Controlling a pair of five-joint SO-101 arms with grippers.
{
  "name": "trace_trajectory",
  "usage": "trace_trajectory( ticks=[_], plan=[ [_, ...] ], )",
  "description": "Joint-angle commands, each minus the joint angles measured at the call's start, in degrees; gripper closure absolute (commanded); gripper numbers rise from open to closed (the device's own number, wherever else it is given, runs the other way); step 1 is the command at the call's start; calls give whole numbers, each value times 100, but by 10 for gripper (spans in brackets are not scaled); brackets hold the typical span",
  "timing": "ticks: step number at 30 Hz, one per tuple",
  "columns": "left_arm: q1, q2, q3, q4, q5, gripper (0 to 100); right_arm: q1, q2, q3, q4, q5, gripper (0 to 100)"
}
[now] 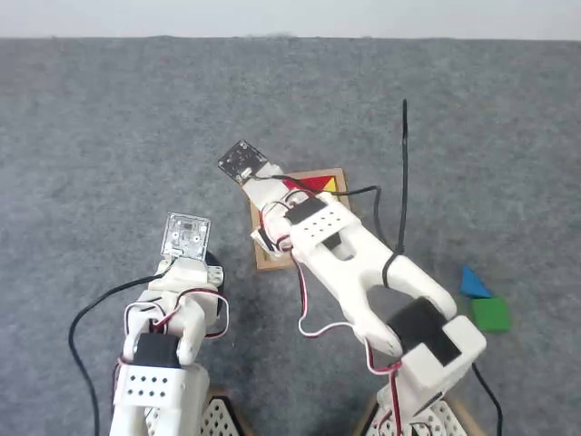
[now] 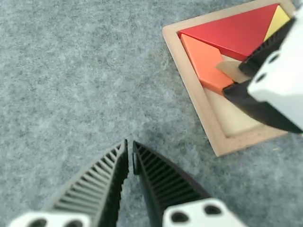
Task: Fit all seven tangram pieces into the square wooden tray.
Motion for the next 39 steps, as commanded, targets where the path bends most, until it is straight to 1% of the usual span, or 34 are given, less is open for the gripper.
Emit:
trace_trajectory(
  ticks=[1, 8, 13, 17, 27, 39],
  plan=[
    [-26, -70, -48, 9, 35, 985, 189, 75, -492, -22, 105, 867],
    [-26, -70, -48, 9, 35, 985, 338, 435, -862, -22, 105, 866],
    [-26, -70, -48, 9, 35, 985, 347, 171, -853, -4, 88, 866],
    [-26, -70, -48, 9, 35, 985, 462, -31, -853, 224, 79, 866],
    [-26, -70, -48, 9, 35, 985, 400, -84, -738, 259, 88, 866],
    [-26, -70, -48, 9, 35, 985, 462, 215, -809, 4, 105, 866]
  ],
)
